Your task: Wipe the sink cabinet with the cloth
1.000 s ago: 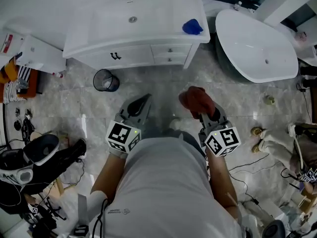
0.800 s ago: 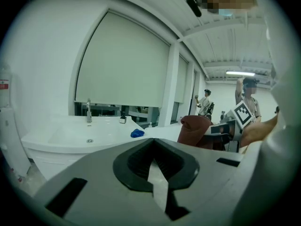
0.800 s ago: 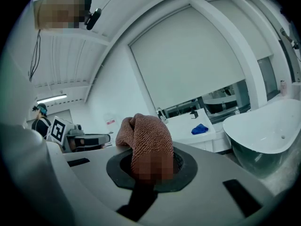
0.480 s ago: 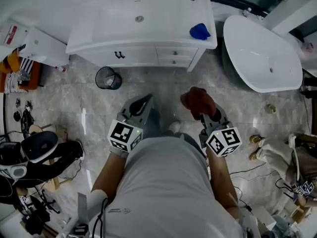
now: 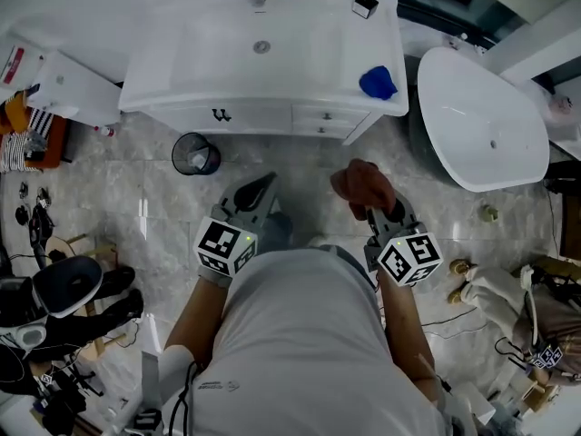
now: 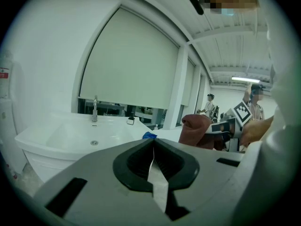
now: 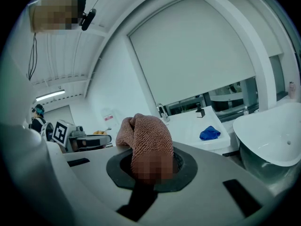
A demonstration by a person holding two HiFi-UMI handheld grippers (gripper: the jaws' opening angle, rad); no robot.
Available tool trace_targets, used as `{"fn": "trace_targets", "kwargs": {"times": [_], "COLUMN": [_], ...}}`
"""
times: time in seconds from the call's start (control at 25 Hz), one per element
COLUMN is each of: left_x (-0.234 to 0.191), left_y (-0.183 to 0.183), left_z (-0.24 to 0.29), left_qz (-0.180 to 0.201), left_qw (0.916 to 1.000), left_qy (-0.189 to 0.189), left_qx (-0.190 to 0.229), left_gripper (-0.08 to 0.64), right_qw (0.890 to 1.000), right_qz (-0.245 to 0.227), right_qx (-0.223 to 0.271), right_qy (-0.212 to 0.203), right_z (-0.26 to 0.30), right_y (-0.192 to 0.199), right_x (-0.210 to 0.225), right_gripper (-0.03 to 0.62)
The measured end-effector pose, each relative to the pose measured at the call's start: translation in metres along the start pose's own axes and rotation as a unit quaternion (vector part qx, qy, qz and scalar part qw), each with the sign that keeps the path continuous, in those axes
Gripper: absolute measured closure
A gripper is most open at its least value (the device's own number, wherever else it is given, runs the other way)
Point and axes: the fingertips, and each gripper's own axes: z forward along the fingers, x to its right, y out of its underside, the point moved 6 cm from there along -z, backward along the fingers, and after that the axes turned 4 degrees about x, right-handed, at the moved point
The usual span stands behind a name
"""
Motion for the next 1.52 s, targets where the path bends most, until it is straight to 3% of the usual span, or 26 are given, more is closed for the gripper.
{"fn": "trace_targets", "kwargs": {"times": [0.4,0.76,1.04,1.32,1.52], "left_x": [-0.087,-0.14,-0.151,-0.152,-0.149], "left_y": [-0.002,0.013,0.031,0.065,0.098], "left_z": [0.028,0.043,0.052,0.072,0.078], "left_qz": [-0.017,-0.018,-0.046,-0.076,-0.103], "left_qw": [0.9996,0.9983,0.9971,0.9922,0.9839], "left_qy": [0.016,0.03,-0.012,-0.072,-0.13], "left_qx": [-0.017,-0.048,-0.06,-0.068,-0.068], "left_gripper": [0.549,0.548,0.548,0.548,0.548], "right_qw": [0.999,0.992,0.972,0.949,0.937], "right_qz": [0.029,0.054,0.143,0.193,0.202], "right_qx": [-0.038,-0.117,-0.179,-0.239,-0.274], "right_qy": [0.001,-0.016,-0.053,-0.07,-0.075], "right_z": [0.098,0.164,0.2,0.229,0.244], "right_y": [-0.005,0.015,0.043,0.082,0.119], "right_x": [-0.001,0.001,0.017,0.051,0.078], "right_gripper": [0.545,0.545,0.545,0.545,0.545]}}
